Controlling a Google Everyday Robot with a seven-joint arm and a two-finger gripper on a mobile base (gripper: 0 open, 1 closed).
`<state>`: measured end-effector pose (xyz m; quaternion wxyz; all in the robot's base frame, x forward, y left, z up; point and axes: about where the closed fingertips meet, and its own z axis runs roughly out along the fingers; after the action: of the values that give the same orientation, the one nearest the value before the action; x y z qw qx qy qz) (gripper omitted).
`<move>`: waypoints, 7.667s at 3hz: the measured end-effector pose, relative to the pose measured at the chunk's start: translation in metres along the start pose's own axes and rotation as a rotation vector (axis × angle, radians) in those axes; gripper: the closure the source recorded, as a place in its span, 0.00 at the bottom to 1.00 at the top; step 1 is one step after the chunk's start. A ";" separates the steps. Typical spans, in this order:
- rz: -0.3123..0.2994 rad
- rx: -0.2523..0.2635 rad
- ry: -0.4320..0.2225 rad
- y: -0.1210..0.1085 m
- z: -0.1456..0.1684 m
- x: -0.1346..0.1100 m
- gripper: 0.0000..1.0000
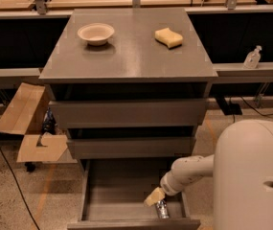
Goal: Pick redbull can from bottom drawer and place on counter
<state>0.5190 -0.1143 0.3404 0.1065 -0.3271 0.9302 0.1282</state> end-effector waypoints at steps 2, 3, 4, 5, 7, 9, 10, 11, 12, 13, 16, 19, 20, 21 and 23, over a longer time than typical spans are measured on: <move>0.061 0.049 0.022 -0.014 0.041 0.006 0.00; 0.103 0.079 0.037 -0.031 0.085 0.013 0.00; 0.140 0.067 0.040 -0.041 0.110 0.019 0.00; 0.173 0.013 0.004 -0.049 0.128 0.020 0.00; 0.253 -0.108 -0.118 -0.059 0.137 0.024 0.00; 0.266 -0.144 -0.109 -0.054 0.151 0.029 0.00; 0.268 -0.131 -0.088 -0.052 0.169 0.037 0.00; 0.279 -0.113 -0.073 -0.053 0.189 0.044 0.00; 0.303 -0.115 -0.057 -0.054 0.202 0.050 0.17; 0.321 -0.114 -0.050 -0.055 0.206 0.054 0.41; 0.353 -0.164 -0.016 -0.050 0.204 0.064 1.00; 0.208 -0.398 0.080 -0.008 0.080 0.040 1.00; 0.184 -0.440 0.131 0.003 0.018 0.045 1.00; 0.186 -0.426 0.175 0.003 -0.073 0.044 1.00; 0.127 -0.173 0.199 -0.010 -0.225 0.001 1.00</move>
Offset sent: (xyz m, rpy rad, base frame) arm 0.0183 -0.0025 -0.0836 -0.0729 0.0117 -0.1163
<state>0.4989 -0.1914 0.5507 -0.0232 -0.2864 0.9405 0.1815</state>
